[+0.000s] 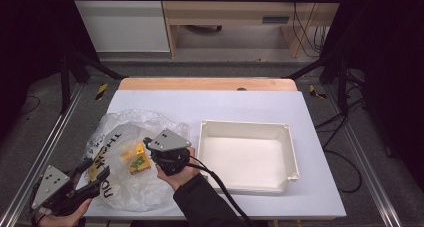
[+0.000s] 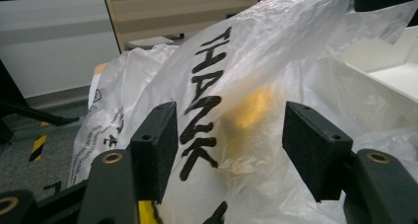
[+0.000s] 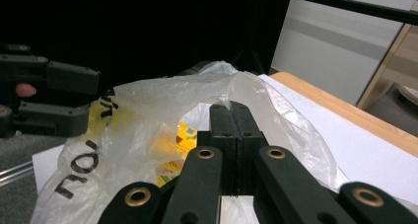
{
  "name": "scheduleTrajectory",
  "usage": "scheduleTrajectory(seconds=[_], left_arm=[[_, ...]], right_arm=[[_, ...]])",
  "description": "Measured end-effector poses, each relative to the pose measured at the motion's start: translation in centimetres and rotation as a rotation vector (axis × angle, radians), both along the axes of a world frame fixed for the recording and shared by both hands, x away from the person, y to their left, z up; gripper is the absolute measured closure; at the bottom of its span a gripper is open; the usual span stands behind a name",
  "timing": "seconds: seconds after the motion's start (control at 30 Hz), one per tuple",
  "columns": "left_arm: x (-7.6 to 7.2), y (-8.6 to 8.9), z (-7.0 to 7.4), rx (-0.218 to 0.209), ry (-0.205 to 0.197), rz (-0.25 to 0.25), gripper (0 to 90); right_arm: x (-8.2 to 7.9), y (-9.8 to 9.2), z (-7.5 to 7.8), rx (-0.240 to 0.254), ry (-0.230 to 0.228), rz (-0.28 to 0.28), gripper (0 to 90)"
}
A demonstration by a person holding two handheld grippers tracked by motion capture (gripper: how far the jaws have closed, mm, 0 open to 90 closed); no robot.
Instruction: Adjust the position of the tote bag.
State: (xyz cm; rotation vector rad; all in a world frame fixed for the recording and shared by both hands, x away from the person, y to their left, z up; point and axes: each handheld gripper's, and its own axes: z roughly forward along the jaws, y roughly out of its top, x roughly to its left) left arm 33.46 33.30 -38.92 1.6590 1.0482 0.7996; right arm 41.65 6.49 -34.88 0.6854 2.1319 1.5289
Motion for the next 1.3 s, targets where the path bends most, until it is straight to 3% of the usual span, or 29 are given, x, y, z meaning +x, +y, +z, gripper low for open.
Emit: scheduleTrajectory(seconds=[0.07, 0.4, 0.57, 0.8, 0.87, 1.03, 1.17, 1.3], left_arm=[[0.0, -0.1, 0.0, -0.011, 0.007, -0.007, 38.0], [0.2, -1.5, -0.5, 0.023, 0.039, -0.017, 37.0], [0.9, -2.1, -1.2, 0.085, 0.082, 0.005, 33.0], [2.1, -2.8, -2.0, 0.130, 0.120, 0.057, 32.3], [2.4, -2.7, -2.2, 0.146, 0.119, 0.077, 37.5], [2.5, -2.3, -2.3, 0.185, 0.127, 0.085, 65.1], [2.8, -1.7, -2.4, 0.180, 0.148, 0.072, 84.4], [2.7, -0.8, -2.0, 0.169, 0.133, 0.080, 89.4]], right_arm=[[0.0, 0.1, 0.1, 0.012, 0.002, 0.004, 90.0], [-0.2, 1.3, 1.1, 0.021, -0.018, 0.014, 90.0], [-0.2, 2.0, 1.5, 0.022, -0.021, 0.018, 90.0], [-0.7, 3.1, 1.7, 0.014, -0.023, 0.048, 90.0], [-0.7, 3.2, 1.8, 0.020, -0.024, 0.051, 90.0], [-0.8, 3.1, 1.9, 0.020, -0.025, 0.051, 90.0], [-0.7, 3.0, 1.8, 0.016, -0.018, 0.051, 90.0], [-0.4, 3.1, 1.5, 0.002, -0.024, 0.046, 90.0]])
